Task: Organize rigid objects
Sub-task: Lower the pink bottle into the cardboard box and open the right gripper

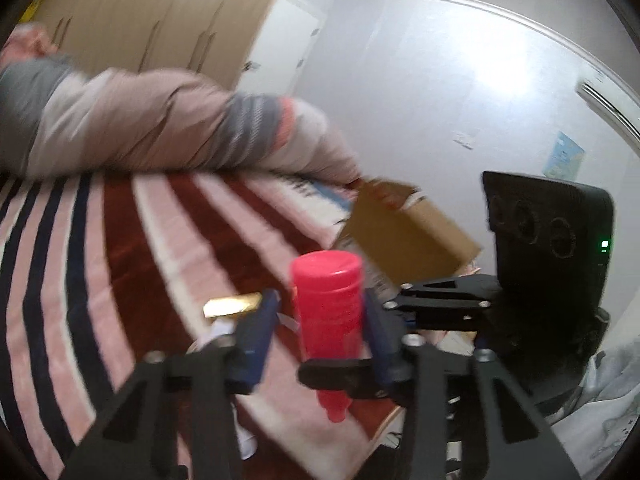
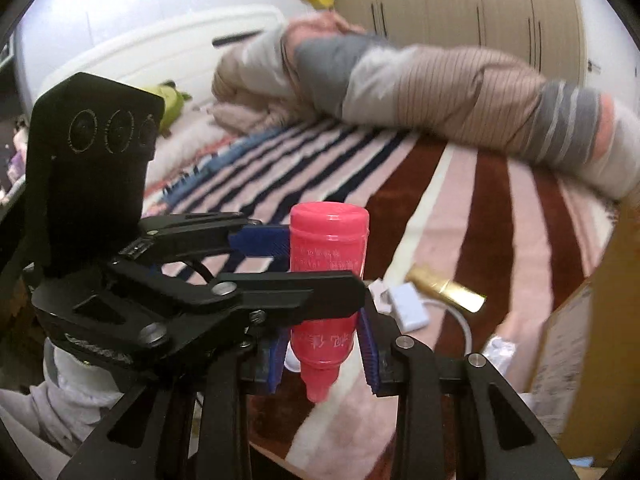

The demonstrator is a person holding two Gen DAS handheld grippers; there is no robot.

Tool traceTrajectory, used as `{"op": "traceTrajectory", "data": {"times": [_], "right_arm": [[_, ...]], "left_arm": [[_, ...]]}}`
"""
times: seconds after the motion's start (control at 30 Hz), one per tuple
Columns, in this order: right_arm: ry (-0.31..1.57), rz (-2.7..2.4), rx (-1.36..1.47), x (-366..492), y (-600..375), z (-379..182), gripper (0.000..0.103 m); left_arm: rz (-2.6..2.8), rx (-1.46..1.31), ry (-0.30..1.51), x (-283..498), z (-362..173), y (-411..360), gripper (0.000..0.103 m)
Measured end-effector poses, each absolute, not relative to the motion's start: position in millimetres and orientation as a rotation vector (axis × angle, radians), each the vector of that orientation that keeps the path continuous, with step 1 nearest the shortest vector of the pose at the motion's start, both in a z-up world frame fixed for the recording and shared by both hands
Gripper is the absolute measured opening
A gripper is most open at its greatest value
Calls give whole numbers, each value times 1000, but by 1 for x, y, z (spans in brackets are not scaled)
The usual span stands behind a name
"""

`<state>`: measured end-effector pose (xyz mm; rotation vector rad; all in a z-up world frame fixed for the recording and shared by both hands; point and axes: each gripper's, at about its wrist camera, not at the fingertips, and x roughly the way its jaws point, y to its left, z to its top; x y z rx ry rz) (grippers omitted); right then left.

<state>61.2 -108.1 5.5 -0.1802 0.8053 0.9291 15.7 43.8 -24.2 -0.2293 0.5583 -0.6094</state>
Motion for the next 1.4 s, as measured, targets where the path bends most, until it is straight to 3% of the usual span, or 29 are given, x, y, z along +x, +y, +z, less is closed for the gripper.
{"op": "traceTrajectory", "data": {"times": [0.37,0.57,0.73,0.97,1.13,1.2,1.27,1.33,1.4], "right_arm": [[519,857,-80,42,-212,103,27],[451,746,-24,51,-281,127,27],[524,687,7,77,-312,107,27],[779,696,39,137,-309,37,27],[937,703,46,156,-301,12,28],[958,677,49,156,-300,13,34],[955,638,22,154,-298,17,48],[934,603,-6,147,-296,24,48],[909,585,-16,134,-293,37,48]], "left_arm": [[-684,9,362,2,90,-67,28],[-762,81,356,28,107,-130,28],[-794,94,473,67,81,-160,29],[-745,90,744,124,18,-162,29],[-724,108,760,123,8,-158,31],[-737,65,743,120,15,-151,40],[-719,41,706,114,24,-140,47],[-692,48,669,105,34,-128,50],[-670,41,635,98,42,-114,62]]}}
